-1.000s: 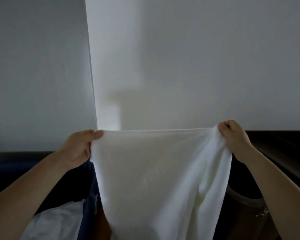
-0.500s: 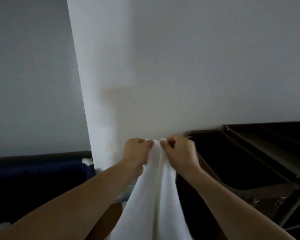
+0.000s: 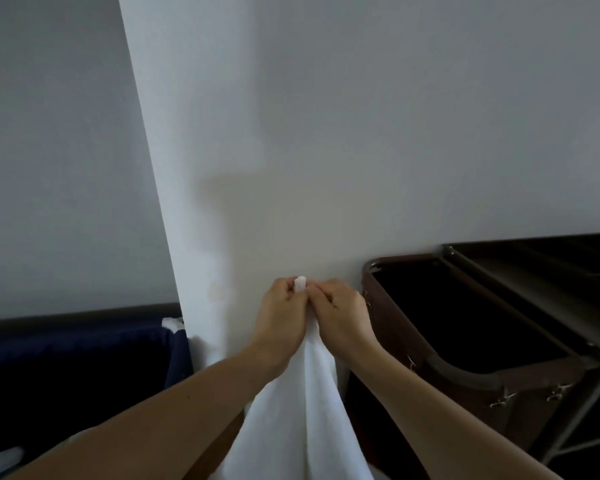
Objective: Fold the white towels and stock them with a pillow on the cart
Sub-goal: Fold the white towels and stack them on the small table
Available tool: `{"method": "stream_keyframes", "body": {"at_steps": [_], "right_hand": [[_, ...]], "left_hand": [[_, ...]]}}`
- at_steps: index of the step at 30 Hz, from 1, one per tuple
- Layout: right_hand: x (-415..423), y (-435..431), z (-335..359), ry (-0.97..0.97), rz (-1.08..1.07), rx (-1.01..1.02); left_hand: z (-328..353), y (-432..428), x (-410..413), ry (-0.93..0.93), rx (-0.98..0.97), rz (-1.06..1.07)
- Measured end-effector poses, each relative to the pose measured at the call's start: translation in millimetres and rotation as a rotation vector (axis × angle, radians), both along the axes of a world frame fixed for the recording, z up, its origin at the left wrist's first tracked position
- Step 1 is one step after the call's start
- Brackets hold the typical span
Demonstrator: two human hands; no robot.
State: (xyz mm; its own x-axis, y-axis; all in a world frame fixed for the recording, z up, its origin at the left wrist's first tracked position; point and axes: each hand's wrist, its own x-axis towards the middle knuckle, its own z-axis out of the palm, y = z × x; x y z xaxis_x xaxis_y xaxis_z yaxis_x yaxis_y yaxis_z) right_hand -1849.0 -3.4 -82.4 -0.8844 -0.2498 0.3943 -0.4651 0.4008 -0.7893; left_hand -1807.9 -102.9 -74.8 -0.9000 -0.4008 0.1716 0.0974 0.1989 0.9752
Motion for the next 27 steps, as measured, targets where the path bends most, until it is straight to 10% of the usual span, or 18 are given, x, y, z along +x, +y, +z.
{"method": "stream_keyframes", "body": {"at_steps": [4,11,18,27], "right_hand": [[2.7,6.6,16.5,-0.333,0.325,-0.338],[-15.7,22.2,56.4,-0.061,0.414,-0.137],[-42.9,32.7,75.9,0.067,0.233,-0.120],[-62.1,49.9,71.1,-0.142,0.437,-0.168]], "left_hand": [[6.2,-13.9,2.3,0.058,-0.087,-0.029],[39.6,-37.6,-12.3,0.094,-0.251,-0.003],[110.0,-62.1,-35.0,0.181,0.006,-0.266],[165.7,-78.0,-47.2,0.229,0.108,-0.528]]}}
